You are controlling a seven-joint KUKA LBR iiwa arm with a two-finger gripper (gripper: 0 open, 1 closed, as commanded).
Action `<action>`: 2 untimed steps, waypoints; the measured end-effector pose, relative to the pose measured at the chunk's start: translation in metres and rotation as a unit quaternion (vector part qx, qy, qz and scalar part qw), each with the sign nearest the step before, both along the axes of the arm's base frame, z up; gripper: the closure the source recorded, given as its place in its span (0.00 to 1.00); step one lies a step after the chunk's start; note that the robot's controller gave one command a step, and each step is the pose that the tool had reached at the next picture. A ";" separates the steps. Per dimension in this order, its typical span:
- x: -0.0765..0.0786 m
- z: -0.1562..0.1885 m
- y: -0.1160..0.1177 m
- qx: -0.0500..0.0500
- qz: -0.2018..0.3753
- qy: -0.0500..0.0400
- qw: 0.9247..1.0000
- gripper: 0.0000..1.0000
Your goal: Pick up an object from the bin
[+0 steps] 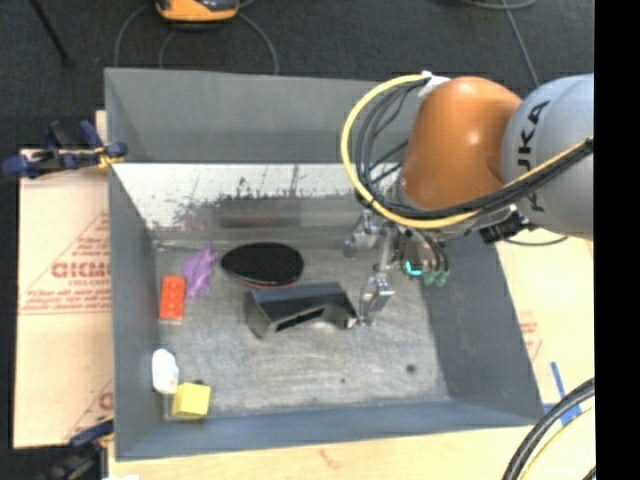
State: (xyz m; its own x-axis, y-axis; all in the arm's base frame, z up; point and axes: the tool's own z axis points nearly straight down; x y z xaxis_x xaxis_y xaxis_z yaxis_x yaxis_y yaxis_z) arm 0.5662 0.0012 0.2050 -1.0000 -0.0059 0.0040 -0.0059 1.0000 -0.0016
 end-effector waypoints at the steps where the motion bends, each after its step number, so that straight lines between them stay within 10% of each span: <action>1: 0.001 0.004 0.000 0.000 0.000 -0.003 1.000 0.00; 2: 0.004 -0.054 0.017 0.000 0.047 -0.006 0.999 0.00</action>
Offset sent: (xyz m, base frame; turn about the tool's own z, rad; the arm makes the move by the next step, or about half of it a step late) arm 0.0035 0.0400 -0.1350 -0.2326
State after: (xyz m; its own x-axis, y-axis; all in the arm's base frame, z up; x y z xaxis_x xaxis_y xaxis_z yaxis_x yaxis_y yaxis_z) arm 0.5700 0.0178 0.1513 -0.9949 -0.1004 -0.0074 -0.1004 0.9949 -0.0018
